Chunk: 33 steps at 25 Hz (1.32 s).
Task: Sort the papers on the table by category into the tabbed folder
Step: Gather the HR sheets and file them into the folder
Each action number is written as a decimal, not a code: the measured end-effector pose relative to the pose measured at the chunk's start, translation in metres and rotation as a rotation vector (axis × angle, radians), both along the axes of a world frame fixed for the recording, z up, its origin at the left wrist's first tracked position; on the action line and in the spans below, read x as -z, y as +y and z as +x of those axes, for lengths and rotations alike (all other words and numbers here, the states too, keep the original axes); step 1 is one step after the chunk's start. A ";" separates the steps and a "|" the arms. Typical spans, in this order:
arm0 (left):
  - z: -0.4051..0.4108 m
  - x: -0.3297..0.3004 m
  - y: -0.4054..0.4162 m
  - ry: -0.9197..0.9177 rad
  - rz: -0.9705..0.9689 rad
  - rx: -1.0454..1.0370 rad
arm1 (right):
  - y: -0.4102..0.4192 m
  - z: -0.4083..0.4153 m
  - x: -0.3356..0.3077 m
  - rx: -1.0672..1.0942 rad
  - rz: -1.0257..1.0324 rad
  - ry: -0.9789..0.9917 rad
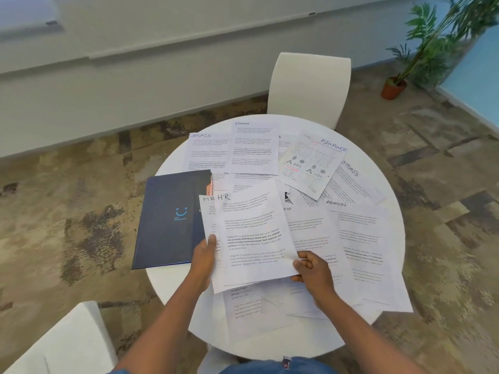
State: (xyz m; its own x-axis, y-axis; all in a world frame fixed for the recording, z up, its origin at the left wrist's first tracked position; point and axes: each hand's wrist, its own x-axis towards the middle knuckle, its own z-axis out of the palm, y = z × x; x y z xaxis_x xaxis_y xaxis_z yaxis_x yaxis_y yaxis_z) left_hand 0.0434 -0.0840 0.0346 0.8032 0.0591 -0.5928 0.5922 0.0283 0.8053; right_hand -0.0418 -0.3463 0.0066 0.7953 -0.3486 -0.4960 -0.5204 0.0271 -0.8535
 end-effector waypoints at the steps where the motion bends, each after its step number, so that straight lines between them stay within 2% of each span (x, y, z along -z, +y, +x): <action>1: -0.003 0.000 0.001 0.001 -0.001 -0.002 | 0.002 -0.002 -0.001 -0.014 -0.002 -0.004; 11: -0.016 -0.006 0.008 -0.028 0.031 0.041 | 0.011 -0.002 -0.006 -0.133 0.071 -0.014; 18: -0.007 -0.045 -0.001 -0.173 0.086 0.098 | -0.021 0.038 -0.023 -0.310 0.085 0.004; 25: -0.004 -0.077 -0.012 -0.273 0.000 0.161 | -0.029 0.082 -0.081 -0.368 0.289 -0.172; 33: -0.008 -0.072 -0.030 -0.283 0.044 0.088 | -0.017 0.071 -0.089 -0.220 0.128 -0.345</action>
State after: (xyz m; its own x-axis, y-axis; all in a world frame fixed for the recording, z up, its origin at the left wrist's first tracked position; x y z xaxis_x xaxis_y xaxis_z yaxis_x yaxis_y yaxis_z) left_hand 0.0351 -0.1143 0.1069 0.9392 0.0025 -0.3433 0.3429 -0.0522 0.9379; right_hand 0.0288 -0.3636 0.0959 0.9707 -0.1047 -0.2163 -0.2104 0.0645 -0.9755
